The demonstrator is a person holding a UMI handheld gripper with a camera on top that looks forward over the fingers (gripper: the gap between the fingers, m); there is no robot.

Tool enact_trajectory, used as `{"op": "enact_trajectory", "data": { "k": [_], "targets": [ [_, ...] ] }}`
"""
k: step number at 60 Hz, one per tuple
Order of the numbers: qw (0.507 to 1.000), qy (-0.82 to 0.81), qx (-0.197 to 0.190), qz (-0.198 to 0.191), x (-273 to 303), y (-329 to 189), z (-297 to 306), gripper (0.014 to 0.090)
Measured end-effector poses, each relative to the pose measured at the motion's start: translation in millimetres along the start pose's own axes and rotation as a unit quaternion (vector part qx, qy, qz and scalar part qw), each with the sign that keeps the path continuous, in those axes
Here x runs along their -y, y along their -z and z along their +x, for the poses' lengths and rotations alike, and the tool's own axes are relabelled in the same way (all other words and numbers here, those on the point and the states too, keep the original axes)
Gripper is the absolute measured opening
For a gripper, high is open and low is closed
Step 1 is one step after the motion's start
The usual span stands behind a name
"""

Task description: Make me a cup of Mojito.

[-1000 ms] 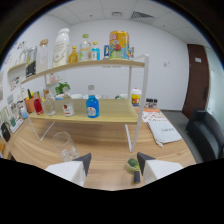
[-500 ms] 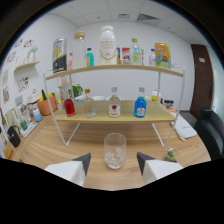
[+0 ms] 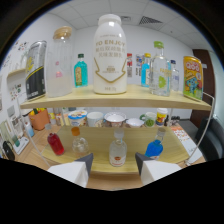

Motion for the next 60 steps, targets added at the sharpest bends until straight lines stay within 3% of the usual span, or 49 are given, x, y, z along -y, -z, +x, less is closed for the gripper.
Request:
{"op": "enact_trajectory", "data": {
  "k": [8,21,37,47,60],
  "targets": [
    [1.0,-0.007,-0.009,-0.019,-3.0,-29.9,6.3,0.0675],
    [0.999,-0.013,-0.018,-0.031,-10.0,-52.6,12.2,0.0364],
    [1.0,-0.013,-0.001,-0.026,-8.3,-50.4,9.9,0.0342],
    [1.0,-0.002,0.005,0.0,9.1,-19.5,18.9,0.0341],
    [0.999,0.023,-0.027,-0.001,-9.5,26.5,66.8,0.0337]
  ]
}}
